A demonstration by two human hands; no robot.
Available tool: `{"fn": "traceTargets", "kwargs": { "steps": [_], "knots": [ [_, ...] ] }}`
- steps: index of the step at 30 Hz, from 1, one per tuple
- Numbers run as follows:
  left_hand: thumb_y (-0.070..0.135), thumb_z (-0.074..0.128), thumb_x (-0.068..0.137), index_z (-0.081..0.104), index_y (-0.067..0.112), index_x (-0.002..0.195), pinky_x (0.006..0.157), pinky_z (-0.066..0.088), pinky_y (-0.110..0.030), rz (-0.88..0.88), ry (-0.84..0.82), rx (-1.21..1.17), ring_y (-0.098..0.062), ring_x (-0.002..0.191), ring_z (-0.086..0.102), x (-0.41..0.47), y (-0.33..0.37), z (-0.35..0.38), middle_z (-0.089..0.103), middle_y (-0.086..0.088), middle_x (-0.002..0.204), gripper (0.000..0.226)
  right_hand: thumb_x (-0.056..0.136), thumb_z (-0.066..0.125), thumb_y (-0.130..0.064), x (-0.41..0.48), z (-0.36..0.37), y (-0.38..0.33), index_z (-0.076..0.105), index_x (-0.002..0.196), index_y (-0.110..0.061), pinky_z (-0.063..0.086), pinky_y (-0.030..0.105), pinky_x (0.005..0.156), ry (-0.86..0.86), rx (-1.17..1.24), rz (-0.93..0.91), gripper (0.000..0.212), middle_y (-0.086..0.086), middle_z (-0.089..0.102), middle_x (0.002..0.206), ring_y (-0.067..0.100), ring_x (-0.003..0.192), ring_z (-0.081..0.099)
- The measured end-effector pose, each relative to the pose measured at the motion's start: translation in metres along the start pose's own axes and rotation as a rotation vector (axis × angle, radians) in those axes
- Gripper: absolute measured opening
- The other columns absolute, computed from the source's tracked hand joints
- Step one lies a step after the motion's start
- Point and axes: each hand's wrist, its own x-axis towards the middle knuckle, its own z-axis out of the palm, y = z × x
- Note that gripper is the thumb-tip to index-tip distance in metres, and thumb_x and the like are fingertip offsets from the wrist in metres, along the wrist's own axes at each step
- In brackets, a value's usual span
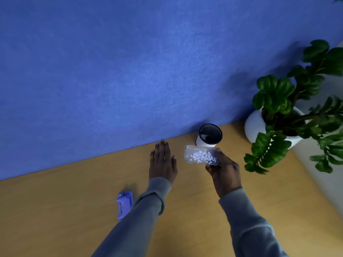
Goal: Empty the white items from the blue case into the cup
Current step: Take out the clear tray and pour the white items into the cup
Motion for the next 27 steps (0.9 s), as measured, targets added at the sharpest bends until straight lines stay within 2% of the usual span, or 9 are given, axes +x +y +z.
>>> {"fn": "traceTargets", "kwargs": {
  "steps": [4, 8, 14, 17, 19, 23, 25, 27],
  "knots": [
    [0.03, 0.042, 0.101, 0.027, -0.002, 0.154, 0.122, 0.02, -0.047, -0.017, -0.058, 0.042, -0.033, 0.151, 0.026, 0.002, -0.011, 0.015, 0.027, -0.02, 0.162, 0.063, 0.098, 0.062, -0.018, 0.008, -0.001, 0.002, 0.078, 0.078, -0.008, 0.052, 0.024, 0.053, 0.013, -0.003, -0.004, 0.027, 0.003, 0.07, 0.07, 0.014, 0.062, 0.065],
    [0.041, 0.02, 0.099, 0.025, -0.001, 0.154, 0.123, 0.02, -0.046, -0.034, -0.081, 0.071, -0.033, 0.15, 0.027, 0.002, -0.021, 0.027, 0.027, -0.019, 0.163, 0.07, 0.096, 0.064, -0.019, 0.015, -0.004, 0.0, 0.077, 0.074, -0.009, 0.05, 0.025, 0.051, 0.022, -0.026, -0.019, 0.029, 0.004, 0.067, 0.066, 0.014, 0.056, 0.059],
    [0.042, 0.021, 0.097, 0.034, -0.001, 0.151, 0.121, 0.024, -0.048, -0.032, -0.072, 0.059, -0.035, 0.147, 0.035, 0.002, -0.027, 0.04, 0.035, -0.02, 0.159, 0.071, 0.093, 0.068, -0.021, 0.033, -0.004, -0.006, 0.072, 0.091, -0.001, 0.051, 0.026, 0.053, 0.163, 0.004, -0.017, 0.02, 0.007, 0.068, 0.071, 0.016, 0.059, 0.059],
    [0.041, 0.027, 0.097, 0.038, -0.001, 0.15, 0.12, 0.027, -0.049, -0.024, -0.057, 0.068, -0.035, 0.145, 0.039, 0.001, -0.028, 0.042, 0.039, -0.021, 0.157, 0.068, 0.089, 0.075, -0.023, 0.047, -0.001, -0.011, 0.063, 0.088, -0.016, 0.053, 0.028, 0.058, 0.298, 0.072, -0.021, 0.013, 0.004, 0.072, 0.076, 0.017, 0.065, 0.063],
    [0.041, 0.029, 0.098, 0.038, -0.001, 0.15, 0.121, 0.025, -0.048, -0.016, -0.053, 0.075, -0.035, 0.145, 0.038, 0.0, -0.03, 0.044, 0.039, -0.021, 0.157, 0.067, 0.088, 0.075, -0.025, 0.058, 0.0, -0.013, 0.058, 0.085, -0.022, 0.053, 0.027, 0.058, 0.378, 0.058, -0.043, 0.018, 0.003, 0.071, 0.08, 0.016, 0.065, 0.065],
    [0.042, 0.029, 0.099, 0.037, 0.001, 0.151, 0.121, 0.024, -0.048, -0.017, -0.056, 0.081, -0.034, 0.146, 0.036, 0.001, -0.032, 0.046, 0.037, -0.019, 0.158, 0.067, 0.092, 0.07, -0.03, 0.079, 0.002, -0.016, 0.061, 0.077, -0.019, 0.048, 0.028, 0.051, 0.465, -0.108, -0.137, 0.02, -0.002, 0.069, 0.058, 0.01, 0.049, 0.059],
    [0.042, 0.03, 0.099, 0.037, 0.001, 0.15, 0.121, 0.025, -0.047, -0.019, -0.051, 0.077, -0.034, 0.146, 0.037, 0.001, -0.033, 0.047, 0.038, -0.019, 0.158, 0.066, 0.096, 0.062, -0.033, 0.088, 0.002, -0.018, 0.071, 0.08, -0.01, 0.048, 0.028, 0.052, 0.464, -0.308, -0.23, 0.03, 0.005, 0.071, 0.063, 0.012, 0.048, 0.061],
    [0.041, 0.032, 0.099, 0.037, 0.001, 0.151, 0.121, 0.024, -0.047, -0.023, -0.043, 0.074, -0.033, 0.146, 0.037, 0.001, -0.033, 0.048, 0.039, -0.019, 0.158, 0.066, 0.1, 0.052, -0.037, 0.094, 0.002, -0.019, 0.078, 0.088, -0.004, 0.05, 0.029, 0.059, 0.472, -0.658, -0.371, 0.044, 0.017, 0.075, 0.077, 0.025, 0.065, 0.069]
  ]
}}
